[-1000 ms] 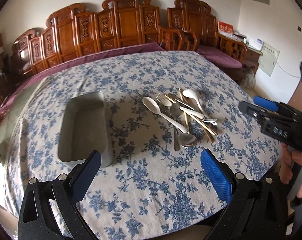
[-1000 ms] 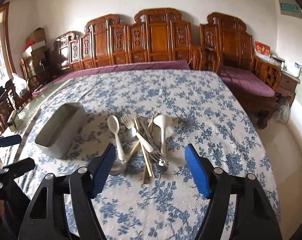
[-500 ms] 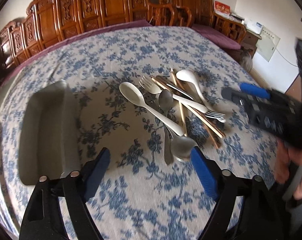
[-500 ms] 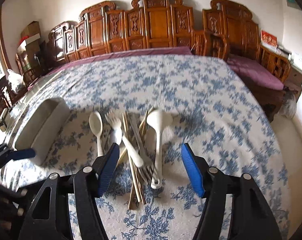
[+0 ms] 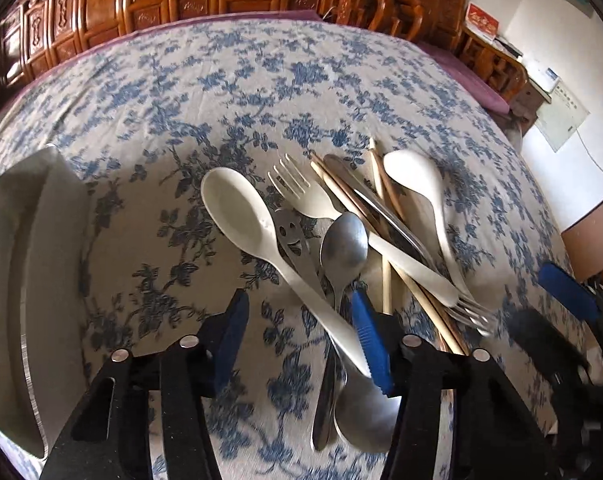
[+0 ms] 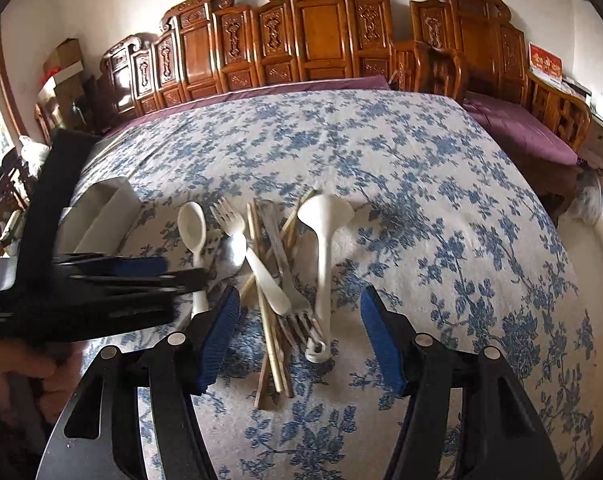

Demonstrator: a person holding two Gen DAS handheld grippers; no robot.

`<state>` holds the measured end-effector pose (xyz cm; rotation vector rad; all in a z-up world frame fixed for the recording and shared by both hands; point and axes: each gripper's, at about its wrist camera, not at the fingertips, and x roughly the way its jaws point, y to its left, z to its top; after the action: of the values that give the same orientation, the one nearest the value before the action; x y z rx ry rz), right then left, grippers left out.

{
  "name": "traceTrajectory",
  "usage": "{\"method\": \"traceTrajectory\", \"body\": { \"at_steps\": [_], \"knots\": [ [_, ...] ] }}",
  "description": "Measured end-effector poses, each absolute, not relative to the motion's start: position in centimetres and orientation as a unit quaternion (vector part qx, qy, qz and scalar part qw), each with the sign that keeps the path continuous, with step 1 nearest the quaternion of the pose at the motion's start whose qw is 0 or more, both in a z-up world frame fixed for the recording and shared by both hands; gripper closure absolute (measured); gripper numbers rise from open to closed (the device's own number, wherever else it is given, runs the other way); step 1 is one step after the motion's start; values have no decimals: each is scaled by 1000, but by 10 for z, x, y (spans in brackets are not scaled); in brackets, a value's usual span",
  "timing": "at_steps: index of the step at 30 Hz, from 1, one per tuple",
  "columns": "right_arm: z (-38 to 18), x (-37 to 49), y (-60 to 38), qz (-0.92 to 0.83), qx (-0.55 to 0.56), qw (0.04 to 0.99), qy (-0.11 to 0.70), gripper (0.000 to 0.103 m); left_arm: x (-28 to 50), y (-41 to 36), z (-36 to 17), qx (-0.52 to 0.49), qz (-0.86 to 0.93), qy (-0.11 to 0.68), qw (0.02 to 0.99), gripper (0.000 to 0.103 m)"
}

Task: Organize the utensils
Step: 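Grasp a white plastic spoon by its handle with the left gripper, then carry the white spoon into the grey tray with left gripper while right gripper grasps a metal fork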

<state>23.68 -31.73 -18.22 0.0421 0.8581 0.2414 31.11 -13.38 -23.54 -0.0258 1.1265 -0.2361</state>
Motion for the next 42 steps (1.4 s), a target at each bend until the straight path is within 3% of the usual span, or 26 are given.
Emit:
{"method": "traceTrajectory", "body": {
  "at_steps": [4,9,14,19,25,37,42],
  "knots": [
    [-181,234,-311,124,14,901,415,38,312,-135,-238,-7,-111,529,841,57],
    [-184,234,-306,128,8,899,418,38,311,-118,-239,-20,-109,529,842,81],
    [-184,234,-304,129,8,900,416,38,312,-112,-239,-6,-98,536,838,88],
    [-184,234,-301,132,3,899,417,38,309,-119,-240,27,-89,531,842,88],
    [-186,234,-298,143,7,896,421,38,303,-112,-239,42,-92,528,843,96],
    [-201,220,-258,216,-4,868,446,55,256,-81,-211,26,-107,496,861,96],
    [-203,215,-249,243,-2,861,447,57,230,-72,-199,16,-112,483,868,96]
  ]
}}
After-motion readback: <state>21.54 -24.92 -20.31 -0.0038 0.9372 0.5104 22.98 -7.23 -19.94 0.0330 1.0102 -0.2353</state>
